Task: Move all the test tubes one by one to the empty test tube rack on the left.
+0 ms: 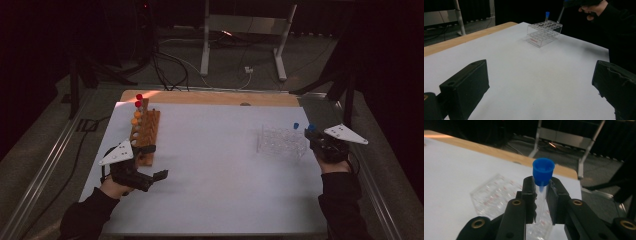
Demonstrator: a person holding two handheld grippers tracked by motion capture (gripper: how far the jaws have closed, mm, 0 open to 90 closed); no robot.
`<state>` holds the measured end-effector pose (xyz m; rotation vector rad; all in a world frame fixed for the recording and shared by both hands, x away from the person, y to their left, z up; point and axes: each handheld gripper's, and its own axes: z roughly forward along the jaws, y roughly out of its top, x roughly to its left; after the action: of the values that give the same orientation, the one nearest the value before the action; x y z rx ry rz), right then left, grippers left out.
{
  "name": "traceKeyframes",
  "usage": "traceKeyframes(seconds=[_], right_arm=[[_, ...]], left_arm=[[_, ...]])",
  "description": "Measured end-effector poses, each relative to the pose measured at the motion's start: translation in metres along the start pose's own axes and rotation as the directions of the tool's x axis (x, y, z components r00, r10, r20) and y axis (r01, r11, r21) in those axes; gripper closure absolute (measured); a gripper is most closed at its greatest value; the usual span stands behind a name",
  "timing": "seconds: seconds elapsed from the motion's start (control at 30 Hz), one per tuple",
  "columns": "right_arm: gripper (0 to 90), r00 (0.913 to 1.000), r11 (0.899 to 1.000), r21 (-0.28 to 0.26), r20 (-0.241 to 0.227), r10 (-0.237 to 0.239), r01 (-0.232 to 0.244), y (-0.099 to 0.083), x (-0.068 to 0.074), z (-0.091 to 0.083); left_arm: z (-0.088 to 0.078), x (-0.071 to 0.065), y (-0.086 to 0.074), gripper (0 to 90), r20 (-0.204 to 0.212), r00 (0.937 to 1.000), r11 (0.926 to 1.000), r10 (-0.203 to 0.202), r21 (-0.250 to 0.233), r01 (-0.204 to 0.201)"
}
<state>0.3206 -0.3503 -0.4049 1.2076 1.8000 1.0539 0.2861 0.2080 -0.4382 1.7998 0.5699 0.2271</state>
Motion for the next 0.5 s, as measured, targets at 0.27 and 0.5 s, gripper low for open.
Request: traceKeyframes(seconds=[0.27, 0.5], right_arm=[[77.7, 0.9894, 0.998, -0.008, -0.132, -0.061, 0.06, 0.013, 0.037, 0.001], [77.8, 0.9538, 0.992, 0.001, -0.274, -0.123, 0.128, 0.011, 0.084, 0.009]], left_arm=[[0.007, -0.004, 0.009, 1.8, 0.029, 0.9995, 0.9999, 0.009, 0.012, -0.01], [0.017, -0.01, 0.019, 2.2, 0.053, 0.9981, 0.9993, 0.032, 0.019, -0.033]])
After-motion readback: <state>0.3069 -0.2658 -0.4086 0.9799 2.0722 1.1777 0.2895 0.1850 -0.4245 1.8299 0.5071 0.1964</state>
